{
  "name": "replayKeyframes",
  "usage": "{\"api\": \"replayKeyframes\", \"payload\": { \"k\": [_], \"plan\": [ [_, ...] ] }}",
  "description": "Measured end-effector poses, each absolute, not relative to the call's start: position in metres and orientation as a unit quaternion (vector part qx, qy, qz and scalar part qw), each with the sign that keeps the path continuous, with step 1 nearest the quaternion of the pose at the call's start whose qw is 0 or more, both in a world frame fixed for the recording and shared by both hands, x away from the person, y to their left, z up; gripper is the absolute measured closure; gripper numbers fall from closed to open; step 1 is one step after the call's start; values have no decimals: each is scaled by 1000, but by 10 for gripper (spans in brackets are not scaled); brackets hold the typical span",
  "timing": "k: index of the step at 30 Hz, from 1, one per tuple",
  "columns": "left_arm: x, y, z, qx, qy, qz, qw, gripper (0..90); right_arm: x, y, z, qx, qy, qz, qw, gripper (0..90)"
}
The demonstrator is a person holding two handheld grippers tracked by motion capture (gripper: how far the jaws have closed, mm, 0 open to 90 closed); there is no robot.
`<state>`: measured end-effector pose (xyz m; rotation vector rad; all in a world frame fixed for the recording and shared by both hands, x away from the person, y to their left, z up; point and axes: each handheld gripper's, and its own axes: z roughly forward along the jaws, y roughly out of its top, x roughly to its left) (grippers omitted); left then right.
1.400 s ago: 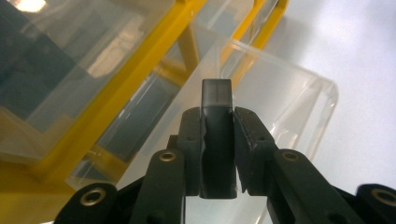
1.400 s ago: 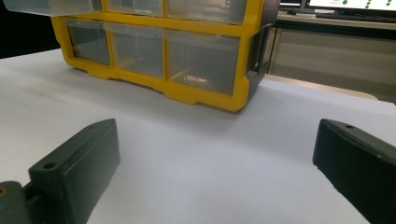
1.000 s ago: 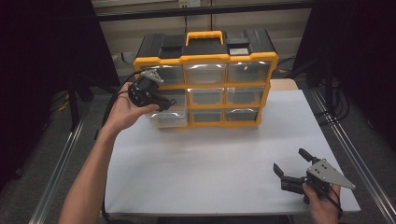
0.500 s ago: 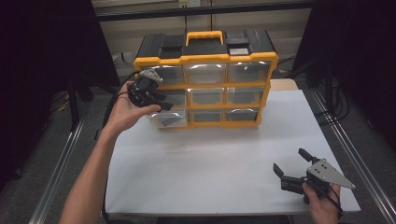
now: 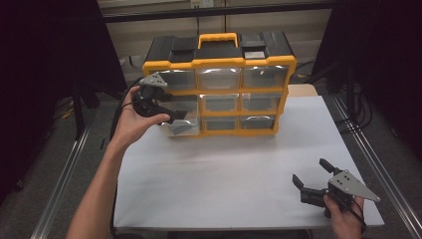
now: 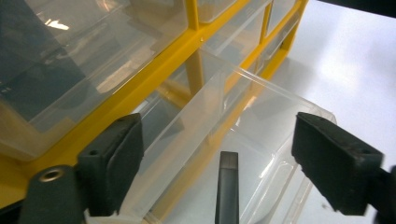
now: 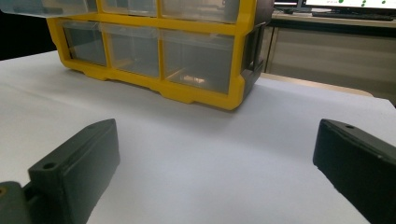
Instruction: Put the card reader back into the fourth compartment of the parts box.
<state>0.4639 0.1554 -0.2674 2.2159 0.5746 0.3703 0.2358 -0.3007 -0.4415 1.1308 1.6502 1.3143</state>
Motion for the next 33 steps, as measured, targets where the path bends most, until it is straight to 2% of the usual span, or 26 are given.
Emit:
{"api": "replayKeyframes", "payload": {
  "k": [8,14,24,33],
  "plan": [
    [455,161,-273,845,242,166,448,59,236,-300,-441,438,643,510,366,5],
    [445,169,-275,834,236,178,467,38,236,-300,-441,441,641,509,367,5],
    [432,182,-275,795,268,211,502,30,236,-299,-441,441,643,507,368,5],
    [415,185,-276,770,258,239,533,36,235,-299,-440,440,642,508,370,5]
  ]
}}
